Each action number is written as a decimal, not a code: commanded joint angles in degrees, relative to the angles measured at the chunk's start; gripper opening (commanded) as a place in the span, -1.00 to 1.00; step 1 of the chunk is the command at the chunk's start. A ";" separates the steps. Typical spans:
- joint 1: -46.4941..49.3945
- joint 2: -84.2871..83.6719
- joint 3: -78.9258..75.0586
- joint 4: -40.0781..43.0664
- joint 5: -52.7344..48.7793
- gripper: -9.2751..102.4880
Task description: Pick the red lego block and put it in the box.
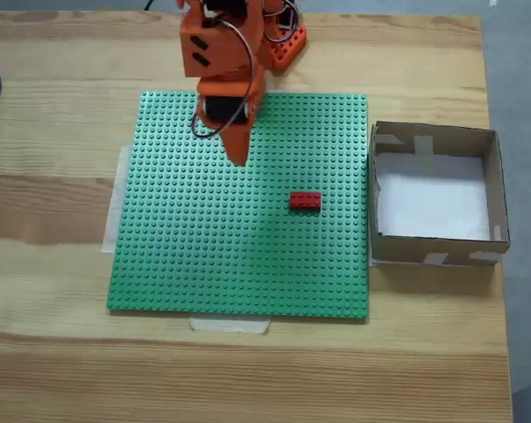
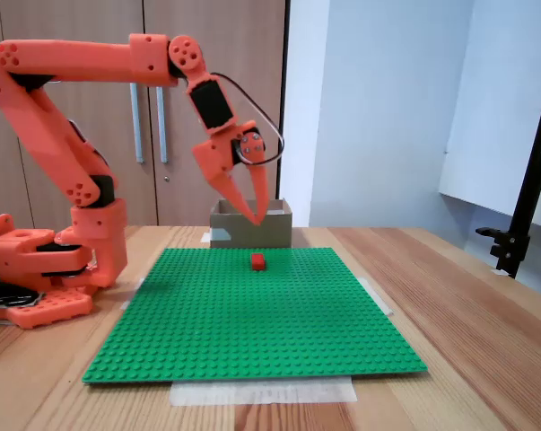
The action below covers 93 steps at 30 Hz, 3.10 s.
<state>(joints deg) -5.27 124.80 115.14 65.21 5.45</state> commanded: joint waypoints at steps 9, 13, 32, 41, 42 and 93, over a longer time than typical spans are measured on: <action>-5.71 -13.89 -20.39 13.27 5.80 -0.85; -7.91 -17.49 -24.87 15.56 8.26 -0.85; -14.33 -30.50 -33.22 18.19 16.88 -0.85; -15.64 -32.78 -32.96 17.75 19.69 -0.73; -15.73 -32.78 -32.78 17.67 19.78 -0.72; -16.26 -35.24 -16.52 6.86 11.25 -0.30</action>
<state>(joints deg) -21.27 89.30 98.61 72.42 17.23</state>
